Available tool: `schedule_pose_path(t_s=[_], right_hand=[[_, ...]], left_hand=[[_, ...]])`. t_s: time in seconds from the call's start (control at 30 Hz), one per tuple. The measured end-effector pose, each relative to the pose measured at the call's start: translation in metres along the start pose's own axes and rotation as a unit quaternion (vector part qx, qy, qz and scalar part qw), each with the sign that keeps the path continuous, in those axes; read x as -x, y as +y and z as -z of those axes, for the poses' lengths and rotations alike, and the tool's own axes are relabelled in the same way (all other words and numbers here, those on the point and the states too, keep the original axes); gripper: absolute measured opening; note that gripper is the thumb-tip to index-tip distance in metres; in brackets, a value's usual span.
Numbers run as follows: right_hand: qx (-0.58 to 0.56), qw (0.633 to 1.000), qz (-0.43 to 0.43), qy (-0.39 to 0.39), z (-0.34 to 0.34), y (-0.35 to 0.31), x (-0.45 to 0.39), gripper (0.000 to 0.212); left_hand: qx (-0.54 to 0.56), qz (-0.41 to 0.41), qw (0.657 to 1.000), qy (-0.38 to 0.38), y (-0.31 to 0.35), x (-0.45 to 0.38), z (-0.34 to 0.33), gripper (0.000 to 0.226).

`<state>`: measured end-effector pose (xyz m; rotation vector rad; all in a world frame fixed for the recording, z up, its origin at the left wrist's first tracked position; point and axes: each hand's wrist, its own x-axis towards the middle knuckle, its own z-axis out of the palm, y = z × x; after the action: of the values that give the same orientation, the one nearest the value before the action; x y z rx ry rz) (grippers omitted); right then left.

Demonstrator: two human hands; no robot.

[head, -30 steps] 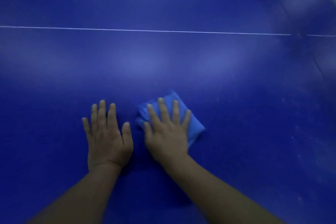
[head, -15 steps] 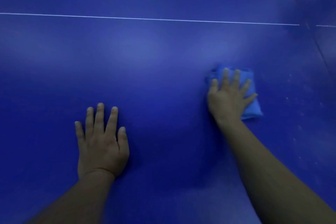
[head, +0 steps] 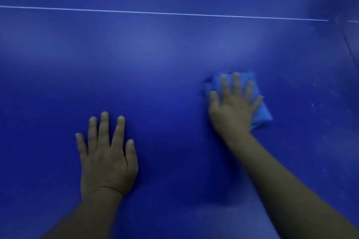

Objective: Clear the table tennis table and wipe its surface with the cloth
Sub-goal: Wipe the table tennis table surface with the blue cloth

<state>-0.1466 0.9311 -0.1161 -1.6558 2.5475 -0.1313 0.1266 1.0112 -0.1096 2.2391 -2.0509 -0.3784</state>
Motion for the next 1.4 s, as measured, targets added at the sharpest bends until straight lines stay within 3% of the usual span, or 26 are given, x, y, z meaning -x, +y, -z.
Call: schedule_pose_path(t_s=[0.13,0.2,0.27,0.37,0.43,0.5,0.57,0.67,0.77,0.83,0.9,1.03,1.1,1.13,1.2,1.27,1.33,1.4], right_hand=[[-0.015,0.973,0.23,-0.001,-0.021,-0.12,-0.01,0.058],[-0.016,0.962,0.271,-0.02,-0.02,-0.136,-0.043,0.056],[0.001,0.975,0.219,-0.018,-0.013,-0.105,-0.087,0.055],[0.009,1.0,0.014,-0.004,0.008,0.001,-0.139,0.057],[-0.02,0.993,-0.118,-0.023,0.024,0.052,-0.141,0.06],[-0.021,0.987,-0.157,-0.03,0.024,0.057,-0.118,0.061],[-0.009,0.995,-0.098,-0.015,0.012,0.022,-0.088,0.06],[-0.006,0.998,0.067,-0.017,-0.007,-0.067,-0.075,0.058],[-0.016,0.981,0.19,-0.047,-0.012,-0.149,-0.101,0.056],[-0.008,0.973,0.219,-0.071,-0.009,-0.157,-0.135,0.056],[0.013,0.986,0.161,-0.051,-0.004,-0.117,-0.17,0.056],[-0.015,0.994,-0.105,-0.016,0.02,0.023,-0.205,0.059],[-0.03,0.98,-0.195,-0.016,0.027,0.049,-0.198,0.061],[-0.026,0.979,-0.2,-0.008,0.025,0.043,-0.191,0.061],[-0.02,0.992,-0.126,-0.005,0.015,0.007,-0.173,0.06],[-0.006,0.999,0.036,-0.013,0.003,-0.043,-0.159,0.057],[0.015,0.984,0.172,-0.049,0.001,-0.074,-0.158,0.056],[0.033,0.981,0.183,-0.048,0.008,-0.06,-0.19,0.056]], left_hand=[[-0.011,-0.01,1.0,0.021,-0.001,-0.002,-0.004,0.064],[-0.013,-0.011,0.999,0.027,-0.001,-0.001,-0.004,0.064],[-0.011,-0.01,1.0,0.025,-0.002,-0.001,-0.003,0.063],[-0.005,-0.011,1.0,0.018,0.0,-0.002,-0.002,0.063],[-0.01,-0.011,1.0,0.012,0.0,-0.002,-0.002,0.063],[-0.013,-0.012,1.0,0.008,0.0,-0.002,-0.002,0.063],[-0.01,-0.01,1.0,0.009,0.0,-0.002,-0.002,0.063],[-0.008,-0.009,1.0,0.01,0.001,-0.002,-0.002,0.063],[-0.016,-0.007,1.0,0.014,0.001,-0.003,-0.004,0.064],[-0.022,-0.003,1.0,0.011,0.0,-0.003,-0.004,0.064],[-0.014,-0.002,1.0,0.009,0.0,-0.003,-0.003,0.063],[-0.022,-0.003,1.0,0.002,0.001,-0.004,-0.002,0.061],[-0.025,-0.002,1.0,-0.005,-0.001,-0.004,-0.003,0.061],[-0.025,-0.001,1.0,-0.007,-0.001,-0.004,-0.003,0.061],[-0.025,-0.002,1.0,-0.005,-0.001,-0.004,-0.002,0.062],[-0.026,-0.002,1.0,-0.003,-0.001,-0.005,-0.002,0.063],[-0.038,0.0,0.999,-0.009,-0.002,-0.005,-0.003,0.063],[-0.035,0.002,0.999,-0.01,-0.001,-0.005,-0.002,0.063]])
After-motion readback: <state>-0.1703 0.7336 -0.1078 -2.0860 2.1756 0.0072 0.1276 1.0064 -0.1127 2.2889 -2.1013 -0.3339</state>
